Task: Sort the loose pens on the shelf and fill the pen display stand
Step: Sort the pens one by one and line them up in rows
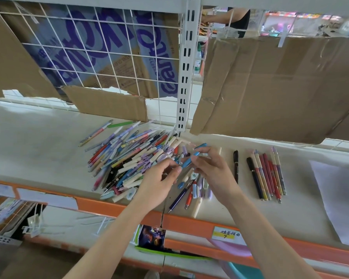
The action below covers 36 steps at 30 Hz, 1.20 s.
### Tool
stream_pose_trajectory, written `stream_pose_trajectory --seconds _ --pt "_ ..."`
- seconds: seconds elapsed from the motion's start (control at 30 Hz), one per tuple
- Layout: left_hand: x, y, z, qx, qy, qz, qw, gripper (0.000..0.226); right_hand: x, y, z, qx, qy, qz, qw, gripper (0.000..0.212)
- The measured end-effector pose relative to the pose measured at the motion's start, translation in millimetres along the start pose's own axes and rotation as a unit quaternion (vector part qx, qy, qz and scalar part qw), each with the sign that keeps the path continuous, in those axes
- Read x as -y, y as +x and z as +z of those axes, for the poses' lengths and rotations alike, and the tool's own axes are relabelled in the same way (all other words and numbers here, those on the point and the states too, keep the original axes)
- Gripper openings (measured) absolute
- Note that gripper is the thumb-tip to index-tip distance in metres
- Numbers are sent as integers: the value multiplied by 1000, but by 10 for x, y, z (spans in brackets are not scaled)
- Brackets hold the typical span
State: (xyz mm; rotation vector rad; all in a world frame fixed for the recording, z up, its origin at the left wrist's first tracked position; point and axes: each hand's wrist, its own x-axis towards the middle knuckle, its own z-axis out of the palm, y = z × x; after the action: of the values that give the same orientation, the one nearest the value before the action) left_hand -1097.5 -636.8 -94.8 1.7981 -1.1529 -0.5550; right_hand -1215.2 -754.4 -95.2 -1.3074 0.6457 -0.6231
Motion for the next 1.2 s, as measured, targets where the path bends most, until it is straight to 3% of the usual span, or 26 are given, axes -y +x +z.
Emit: stream_pose_trajectory --seconds 0.17,0.4,0.53,0.73,0.83,0.93,1.07,1.2 --pt "-49 49 108 -51 -44 -56 996 23 -49 -34 152 -44 24 -14 999 10" --pt "-100 89 362 -131 54 -6 990 16 -99 -34 207 -116 95 9 989 14" --pt "-77 142 467 -94 55 3 994 14 -140 -75 104 -145 85 24 985 12" --pt "-127 324 449 14 69 3 998 20 12 82 -227 -187 -88 -19 978 16" --pt "-40 331 269 30 118 23 992 14 135 225 -666 -244 -319 -54 914 16" --pt "67 311 134 -3 145 23 989 8 61 272 -1031 -231 -482 -29 845 29" --pt "160 285 100 -15 158 20 987 9 -107 326 -1144 -176 -614 26 769 30" --pt "248 251 67 -20 239 36 970 8 -167 372 -1049 -150 -652 -14 743 33"
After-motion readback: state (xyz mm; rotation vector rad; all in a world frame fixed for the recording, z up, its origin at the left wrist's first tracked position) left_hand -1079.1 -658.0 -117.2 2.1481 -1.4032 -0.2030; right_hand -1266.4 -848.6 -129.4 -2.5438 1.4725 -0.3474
